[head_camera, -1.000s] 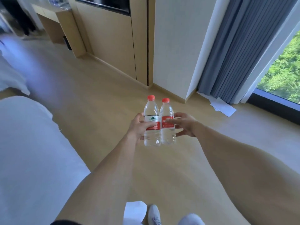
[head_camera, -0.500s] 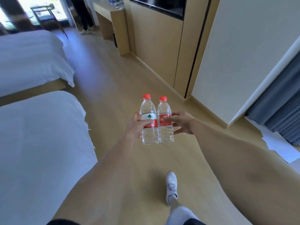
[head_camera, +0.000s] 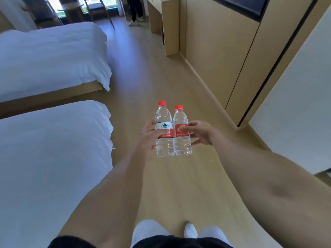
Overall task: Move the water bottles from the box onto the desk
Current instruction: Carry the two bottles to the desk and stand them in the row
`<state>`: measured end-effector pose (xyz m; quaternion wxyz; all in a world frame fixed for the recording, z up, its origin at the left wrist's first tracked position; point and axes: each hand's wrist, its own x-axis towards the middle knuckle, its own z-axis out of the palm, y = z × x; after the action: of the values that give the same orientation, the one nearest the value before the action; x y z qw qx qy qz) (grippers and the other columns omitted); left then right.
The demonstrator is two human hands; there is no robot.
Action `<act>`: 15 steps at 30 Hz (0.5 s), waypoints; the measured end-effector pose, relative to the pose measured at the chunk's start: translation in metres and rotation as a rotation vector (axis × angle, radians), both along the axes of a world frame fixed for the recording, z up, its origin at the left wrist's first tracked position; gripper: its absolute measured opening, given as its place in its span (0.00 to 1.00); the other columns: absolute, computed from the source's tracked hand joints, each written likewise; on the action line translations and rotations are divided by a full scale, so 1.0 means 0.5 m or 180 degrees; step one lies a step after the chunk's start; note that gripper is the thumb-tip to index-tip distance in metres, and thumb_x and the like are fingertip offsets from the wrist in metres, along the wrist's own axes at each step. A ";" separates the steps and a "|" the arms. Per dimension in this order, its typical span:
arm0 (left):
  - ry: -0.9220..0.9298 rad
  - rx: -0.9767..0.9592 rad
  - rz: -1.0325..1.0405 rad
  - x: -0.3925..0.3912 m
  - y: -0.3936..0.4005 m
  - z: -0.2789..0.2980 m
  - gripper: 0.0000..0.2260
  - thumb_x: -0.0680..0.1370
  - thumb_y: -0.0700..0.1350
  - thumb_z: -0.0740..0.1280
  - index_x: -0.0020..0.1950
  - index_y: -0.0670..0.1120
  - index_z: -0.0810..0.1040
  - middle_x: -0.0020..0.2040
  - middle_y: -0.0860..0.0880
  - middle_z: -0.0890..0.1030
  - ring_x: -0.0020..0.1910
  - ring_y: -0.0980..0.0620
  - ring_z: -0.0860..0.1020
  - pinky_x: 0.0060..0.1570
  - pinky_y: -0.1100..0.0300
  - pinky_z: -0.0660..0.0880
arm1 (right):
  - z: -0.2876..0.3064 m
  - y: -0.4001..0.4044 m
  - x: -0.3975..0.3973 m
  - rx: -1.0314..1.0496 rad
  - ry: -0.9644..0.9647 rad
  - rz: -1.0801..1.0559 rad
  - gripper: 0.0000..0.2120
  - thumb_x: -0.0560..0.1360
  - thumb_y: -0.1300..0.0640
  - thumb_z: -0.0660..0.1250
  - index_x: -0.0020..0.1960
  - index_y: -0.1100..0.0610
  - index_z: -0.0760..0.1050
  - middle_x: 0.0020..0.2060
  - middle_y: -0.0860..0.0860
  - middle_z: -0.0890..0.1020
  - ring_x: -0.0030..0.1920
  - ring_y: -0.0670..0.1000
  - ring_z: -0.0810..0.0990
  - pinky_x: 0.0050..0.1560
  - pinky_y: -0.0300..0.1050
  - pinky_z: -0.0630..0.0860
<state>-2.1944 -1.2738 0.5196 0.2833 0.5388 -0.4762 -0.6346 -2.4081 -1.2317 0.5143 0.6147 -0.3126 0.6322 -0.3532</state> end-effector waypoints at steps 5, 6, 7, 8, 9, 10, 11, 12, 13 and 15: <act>-0.0041 -0.0028 0.0113 -0.011 -0.136 -0.006 0.20 0.69 0.43 0.78 0.57 0.57 0.78 0.54 0.47 0.85 0.44 0.49 0.86 0.45 0.43 0.84 | -0.007 -0.156 -0.018 -0.0006 0.0011 0.0211 0.19 0.73 0.56 0.76 0.61 0.60 0.77 0.53 0.56 0.86 0.50 0.55 0.86 0.50 0.61 0.82; -0.0027 -0.0011 0.0138 -0.011 -0.166 -0.009 0.21 0.68 0.44 0.79 0.57 0.57 0.78 0.54 0.47 0.85 0.45 0.47 0.86 0.47 0.40 0.83 | -0.011 -0.189 -0.019 0.0003 0.0024 0.0247 0.19 0.73 0.56 0.76 0.61 0.60 0.77 0.53 0.56 0.86 0.51 0.55 0.86 0.50 0.62 0.82; -0.0013 0.0018 0.0167 -0.012 -0.196 -0.013 0.22 0.66 0.45 0.78 0.58 0.57 0.78 0.53 0.47 0.85 0.47 0.46 0.86 0.49 0.38 0.82 | -0.014 -0.223 -0.020 0.0012 0.0036 0.0281 0.19 0.73 0.56 0.76 0.61 0.60 0.77 0.53 0.56 0.86 0.52 0.56 0.86 0.51 0.62 0.82; -0.0009 0.0057 0.0200 -0.011 -0.229 -0.018 0.24 0.65 0.46 0.78 0.59 0.57 0.78 0.53 0.47 0.86 0.48 0.44 0.86 0.50 0.36 0.81 | -0.016 -0.257 -0.020 0.0020 0.0042 0.0309 0.19 0.73 0.56 0.76 0.61 0.60 0.76 0.53 0.56 0.85 0.52 0.56 0.85 0.51 0.63 0.82; -0.0003 0.0090 0.0223 -0.010 -0.264 -0.023 0.26 0.65 0.46 0.78 0.61 0.57 0.78 0.52 0.46 0.86 0.49 0.44 0.86 0.51 0.35 0.81 | -0.019 -0.294 -0.020 0.0027 0.0048 0.0333 0.19 0.73 0.56 0.76 0.61 0.60 0.76 0.53 0.56 0.85 0.53 0.56 0.85 0.52 0.64 0.81; 0.0011 0.0111 0.0226 -0.009 -0.300 -0.029 0.26 0.65 0.46 0.79 0.62 0.57 0.78 0.52 0.46 0.86 0.49 0.43 0.86 0.51 0.35 0.80 | -0.021 -0.332 -0.019 0.0033 0.0060 0.0352 0.19 0.73 0.56 0.76 0.61 0.60 0.76 0.53 0.56 0.85 0.53 0.56 0.85 0.53 0.64 0.81; 0.0027 0.0117 0.0220 -0.009 -0.339 -0.036 0.26 0.65 0.45 0.79 0.62 0.57 0.78 0.51 0.46 0.86 0.49 0.43 0.86 0.51 0.34 0.80 | -0.022 -0.371 -0.019 0.0042 0.0080 0.0368 0.19 0.73 0.56 0.76 0.61 0.60 0.76 0.53 0.56 0.85 0.54 0.56 0.85 0.53 0.64 0.81; 0.0043 0.0114 0.0226 -0.009 -0.380 -0.044 0.26 0.65 0.45 0.79 0.61 0.58 0.78 0.50 0.47 0.87 0.48 0.43 0.86 0.50 0.33 0.80 | -0.024 -0.411 -0.018 0.0051 0.0103 0.0384 0.19 0.73 0.56 0.76 0.61 0.60 0.76 0.53 0.56 0.85 0.53 0.56 0.85 0.53 0.64 0.81; 0.0071 0.0117 0.0255 -0.010 -0.423 -0.051 0.25 0.65 0.44 0.79 0.59 0.59 0.79 0.49 0.47 0.87 0.47 0.43 0.86 0.49 0.33 0.80 | -0.027 -0.452 -0.017 0.0055 0.0129 0.0396 0.19 0.74 0.56 0.75 0.61 0.60 0.76 0.53 0.56 0.85 0.53 0.56 0.85 0.53 0.64 0.81; 0.0120 0.0174 0.0318 -0.009 -0.515 -0.059 0.24 0.62 0.45 0.79 0.55 0.60 0.78 0.48 0.46 0.87 0.44 0.44 0.87 0.48 0.33 0.81 | -0.026 -0.540 -0.012 0.0064 0.0180 0.0378 0.18 0.74 0.56 0.75 0.61 0.61 0.76 0.53 0.56 0.85 0.52 0.55 0.85 0.53 0.64 0.81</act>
<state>-2.1989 -1.5312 0.4903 0.3087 0.5574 -0.4258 -0.6424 -2.4143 -1.5016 0.5012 0.6196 -0.3532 0.6332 -0.3008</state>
